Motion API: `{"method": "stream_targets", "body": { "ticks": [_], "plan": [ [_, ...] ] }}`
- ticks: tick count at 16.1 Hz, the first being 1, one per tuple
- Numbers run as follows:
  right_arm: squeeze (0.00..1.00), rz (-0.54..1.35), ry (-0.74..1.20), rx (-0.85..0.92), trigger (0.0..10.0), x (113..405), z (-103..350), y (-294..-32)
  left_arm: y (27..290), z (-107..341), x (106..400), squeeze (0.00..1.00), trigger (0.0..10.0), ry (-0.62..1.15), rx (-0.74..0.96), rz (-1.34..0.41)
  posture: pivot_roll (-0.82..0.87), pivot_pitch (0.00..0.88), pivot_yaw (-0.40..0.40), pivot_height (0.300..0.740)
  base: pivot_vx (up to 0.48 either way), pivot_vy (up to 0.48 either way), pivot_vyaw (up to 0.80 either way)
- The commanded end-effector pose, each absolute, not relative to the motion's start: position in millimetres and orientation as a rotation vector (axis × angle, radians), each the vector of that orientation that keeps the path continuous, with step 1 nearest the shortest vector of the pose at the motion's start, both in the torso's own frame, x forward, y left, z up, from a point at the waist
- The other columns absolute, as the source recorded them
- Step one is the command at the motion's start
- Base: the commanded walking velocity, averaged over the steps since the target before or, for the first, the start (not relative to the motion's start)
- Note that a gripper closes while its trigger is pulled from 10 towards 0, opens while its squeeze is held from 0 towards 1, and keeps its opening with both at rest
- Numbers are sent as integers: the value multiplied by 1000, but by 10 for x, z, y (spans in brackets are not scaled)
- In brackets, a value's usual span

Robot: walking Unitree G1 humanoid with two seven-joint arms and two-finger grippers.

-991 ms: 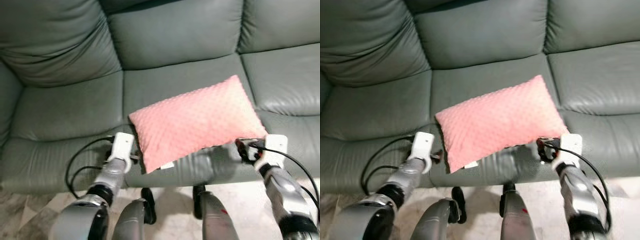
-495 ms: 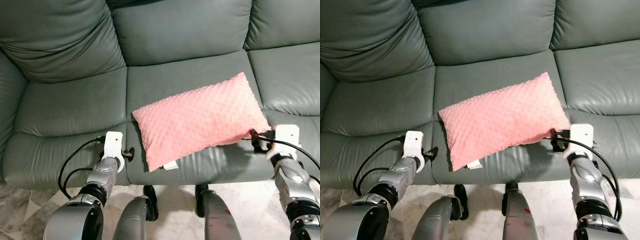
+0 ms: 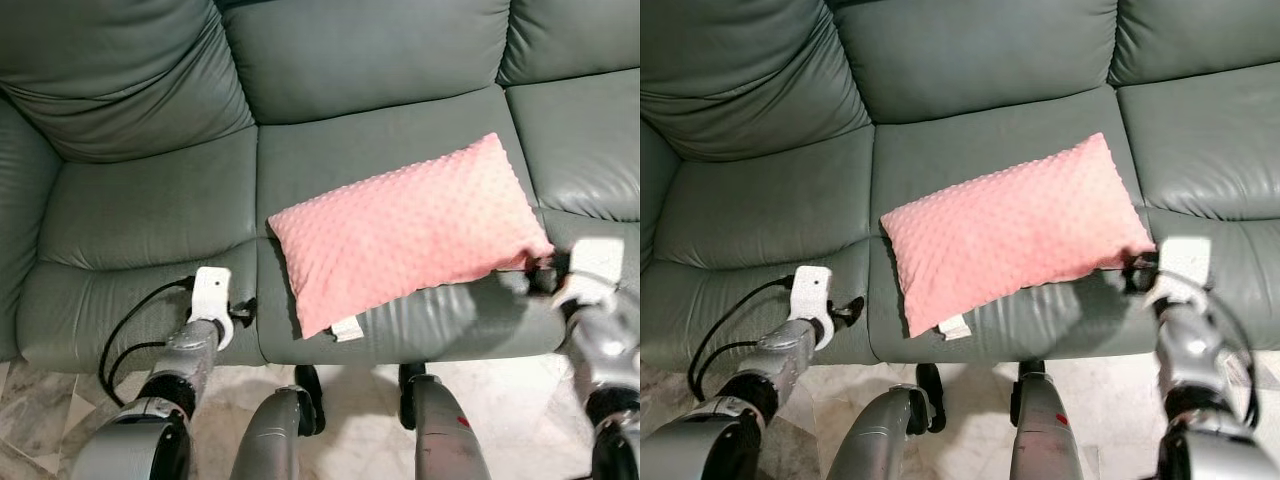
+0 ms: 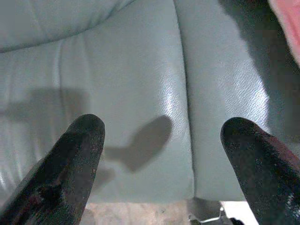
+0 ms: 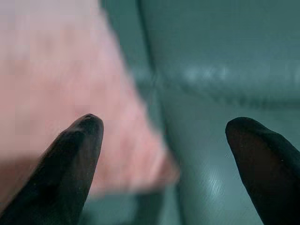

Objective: Move the pillow to the sofa

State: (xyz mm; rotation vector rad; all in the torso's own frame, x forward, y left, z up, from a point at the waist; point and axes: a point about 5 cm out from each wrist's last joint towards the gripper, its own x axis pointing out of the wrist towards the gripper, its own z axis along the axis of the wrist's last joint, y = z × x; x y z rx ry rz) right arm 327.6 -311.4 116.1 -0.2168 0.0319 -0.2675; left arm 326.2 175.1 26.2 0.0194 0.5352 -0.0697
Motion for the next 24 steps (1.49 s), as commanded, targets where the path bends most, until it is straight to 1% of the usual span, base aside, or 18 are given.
{"method": "stream_targets", "body": {
  "ticks": [1,2,4,6,7,10,14,16,18,20,24],
  "plan": [
    [0,-275,6,-205,10000,3259,1175,-3130,1898,78,3082,0,10000,610,26,-44,22,512,256,740,0,0,0],
    [0,-286,-50,-210,10000,3303,1311,-3154,1921,56,3056,0,10000,617,30,-40,17,509,254,740,0,0,0],
    [0,-298,-50,-251,10000,3323,1355,-3170,1921,51,3051,0,10000,618,32,-42,16,511,255,740,0,0,0],
    [0,-310,37,-289,10000,3271,1213,-3202,1878,80,3078,0,10000,594,15,-56,25,508,262,740,0,0,0],
    [0,-323,82,-320,10000,3230,1136,-3225,1840,139,3123,0,10000,550,-21,-81,39,516,270,740,0,0,0],
    [0,-334,121,-341,10000,3181,1042,-3231,1797,209,3147,0,10000,488,-90,-142,47,523,283,740,0,0,0],
    [0,-337,136,-399,10000,3174,1017,-3219,1839,215,3068,0,10000,450,-139,-189,45,531,296,740,0,0,0],
    [0,-362,154,-427,10000,3163,1013,-3251,1884,192,2957,0,10000,440,-158,-212,47,530,303,740,0,0,0],
    [0,-366,178,-421,10000,3173,973,-3216,1910,169,2894,0,10000,449,-154,-221,59,532,307,740,0,0,0],
    [0,-311,233,-434,10000,3215,865,-3058,1926,185,2872,0,10000,450,-143,-228,78,534,313,740,0,0,0],
    [0,-248,290,-409,10000,3199,705,-2903,1967,233,2859,0,10000,455,-132,-225,77,530,313,740,0,0,0]
  ]
}}
